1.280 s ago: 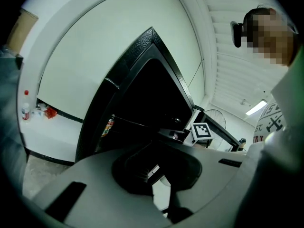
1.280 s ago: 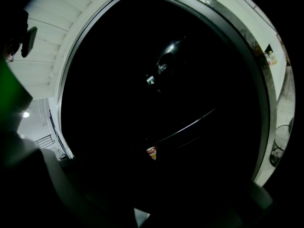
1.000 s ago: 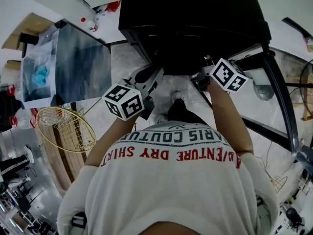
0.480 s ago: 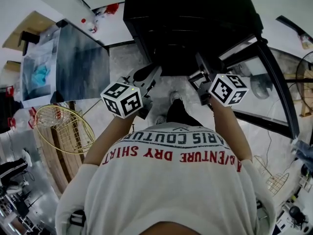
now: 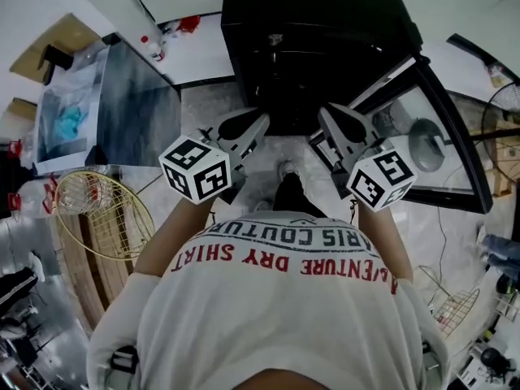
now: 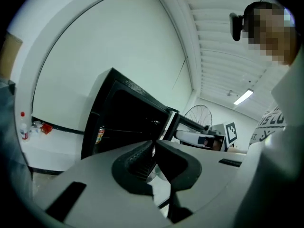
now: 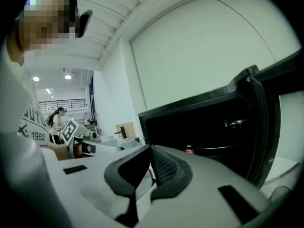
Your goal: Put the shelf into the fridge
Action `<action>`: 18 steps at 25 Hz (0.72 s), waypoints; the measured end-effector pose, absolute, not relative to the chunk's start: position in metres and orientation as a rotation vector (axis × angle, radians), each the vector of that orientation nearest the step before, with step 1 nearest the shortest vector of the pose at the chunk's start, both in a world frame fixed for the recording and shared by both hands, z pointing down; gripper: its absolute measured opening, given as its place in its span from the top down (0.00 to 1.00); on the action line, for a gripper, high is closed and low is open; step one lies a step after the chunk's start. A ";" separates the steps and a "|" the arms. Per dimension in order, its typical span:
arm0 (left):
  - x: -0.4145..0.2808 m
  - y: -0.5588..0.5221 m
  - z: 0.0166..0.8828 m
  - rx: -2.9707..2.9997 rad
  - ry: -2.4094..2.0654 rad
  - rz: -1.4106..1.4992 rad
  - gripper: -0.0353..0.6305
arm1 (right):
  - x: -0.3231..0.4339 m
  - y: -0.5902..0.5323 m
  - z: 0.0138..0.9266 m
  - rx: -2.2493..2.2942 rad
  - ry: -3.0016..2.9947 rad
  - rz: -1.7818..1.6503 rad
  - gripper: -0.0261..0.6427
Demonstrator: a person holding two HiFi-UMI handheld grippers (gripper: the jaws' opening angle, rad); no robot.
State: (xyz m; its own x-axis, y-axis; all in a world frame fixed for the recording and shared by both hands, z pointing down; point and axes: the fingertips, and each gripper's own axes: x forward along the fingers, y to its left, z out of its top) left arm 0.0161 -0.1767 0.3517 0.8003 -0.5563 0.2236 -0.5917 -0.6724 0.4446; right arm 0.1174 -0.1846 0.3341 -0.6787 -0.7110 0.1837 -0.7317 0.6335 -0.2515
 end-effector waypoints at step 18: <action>0.007 -0.141 0.321 2.561 -0.807 0.090 0.88 | 0.096 -0.135 0.318 1.114 -2.837 0.387 0.93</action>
State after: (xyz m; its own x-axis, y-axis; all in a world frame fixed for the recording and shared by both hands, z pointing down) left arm 0.0067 -0.1413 0.3213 0.8267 -0.5286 0.1926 -0.5580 -0.7269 0.4003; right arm 0.0964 -0.1354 0.3175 -0.7350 -0.6599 0.1556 -0.6775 0.7058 -0.2070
